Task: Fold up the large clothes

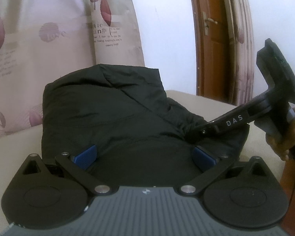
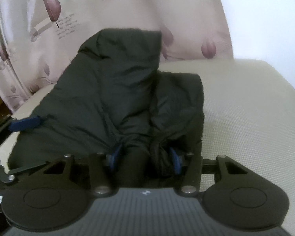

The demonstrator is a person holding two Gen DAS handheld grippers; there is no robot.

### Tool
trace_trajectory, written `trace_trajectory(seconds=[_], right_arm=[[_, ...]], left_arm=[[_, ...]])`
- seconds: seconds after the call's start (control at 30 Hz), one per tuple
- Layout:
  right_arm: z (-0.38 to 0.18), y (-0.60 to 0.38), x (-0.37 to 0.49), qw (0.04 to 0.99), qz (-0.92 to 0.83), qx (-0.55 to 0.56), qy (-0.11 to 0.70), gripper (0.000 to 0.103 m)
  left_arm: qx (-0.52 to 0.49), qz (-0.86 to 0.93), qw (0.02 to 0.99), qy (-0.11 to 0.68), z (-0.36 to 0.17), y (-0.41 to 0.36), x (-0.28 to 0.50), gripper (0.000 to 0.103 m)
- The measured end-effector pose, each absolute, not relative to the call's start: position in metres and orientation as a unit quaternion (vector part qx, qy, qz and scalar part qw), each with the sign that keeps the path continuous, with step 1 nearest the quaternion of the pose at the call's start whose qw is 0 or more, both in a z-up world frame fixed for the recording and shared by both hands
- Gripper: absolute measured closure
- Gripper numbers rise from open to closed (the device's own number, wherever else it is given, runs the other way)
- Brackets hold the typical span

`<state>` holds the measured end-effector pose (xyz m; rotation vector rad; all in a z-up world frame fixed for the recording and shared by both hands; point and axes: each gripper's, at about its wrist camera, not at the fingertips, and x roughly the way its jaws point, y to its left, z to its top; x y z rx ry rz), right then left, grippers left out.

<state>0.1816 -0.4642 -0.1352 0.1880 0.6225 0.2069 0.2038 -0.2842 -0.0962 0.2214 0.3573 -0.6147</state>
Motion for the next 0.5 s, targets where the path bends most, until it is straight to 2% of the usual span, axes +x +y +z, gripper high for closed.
trace_trajectory(seconds=[0.07,0.13,0.2,0.33,0.5], right_arm=[[-0.137,-0.465,0.181,0.942,0.088,0.101,0.308,0.038],[-0.141,-0.466,0.184,0.942,0.069,0.115,0.308,0.019],[-0.146,-0.469,0.184,0.941,0.053,0.127,0.309,0.009],[-0.151,-0.468,0.186,0.938,0.048,0.142,0.313,0.005],[-0.162,-0.469,0.195,0.929,0.065,0.162,0.326,0.005]], left_arm=[[0.110,-0.299,0.931,0.180,-0.095,-0.284,0.205,0.000],[0.112,-0.298,0.930,0.184,-0.094,-0.284,0.205,0.000],[0.115,-0.295,0.930,0.187,-0.094,-0.285,0.205,0.000],[0.119,-0.294,0.929,0.191,-0.091,-0.286,0.207,0.000],[0.125,-0.291,0.929,0.193,-0.091,-0.287,0.206,0.000]])
